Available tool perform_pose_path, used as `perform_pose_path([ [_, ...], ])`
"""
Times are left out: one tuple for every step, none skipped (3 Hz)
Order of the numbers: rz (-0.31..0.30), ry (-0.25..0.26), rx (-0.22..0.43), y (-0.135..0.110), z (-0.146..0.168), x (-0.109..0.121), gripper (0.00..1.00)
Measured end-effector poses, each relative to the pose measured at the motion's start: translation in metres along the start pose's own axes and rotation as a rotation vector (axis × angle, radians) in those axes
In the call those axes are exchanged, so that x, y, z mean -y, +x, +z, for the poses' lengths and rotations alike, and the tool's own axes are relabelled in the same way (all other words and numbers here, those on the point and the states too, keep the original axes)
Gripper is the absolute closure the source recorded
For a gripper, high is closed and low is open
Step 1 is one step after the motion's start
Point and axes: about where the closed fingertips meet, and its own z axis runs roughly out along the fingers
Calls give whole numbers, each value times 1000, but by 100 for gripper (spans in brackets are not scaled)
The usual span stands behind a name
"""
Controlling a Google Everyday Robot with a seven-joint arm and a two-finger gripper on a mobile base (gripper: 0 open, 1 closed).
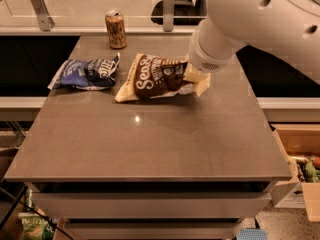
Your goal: Move brown chip bag near blue chip bag
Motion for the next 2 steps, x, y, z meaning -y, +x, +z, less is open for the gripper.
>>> perform_pose_path([
  [-3, 3, -1, -1, -2, 0, 82],
  [-5, 5, 0, -2, -3, 0, 59],
])
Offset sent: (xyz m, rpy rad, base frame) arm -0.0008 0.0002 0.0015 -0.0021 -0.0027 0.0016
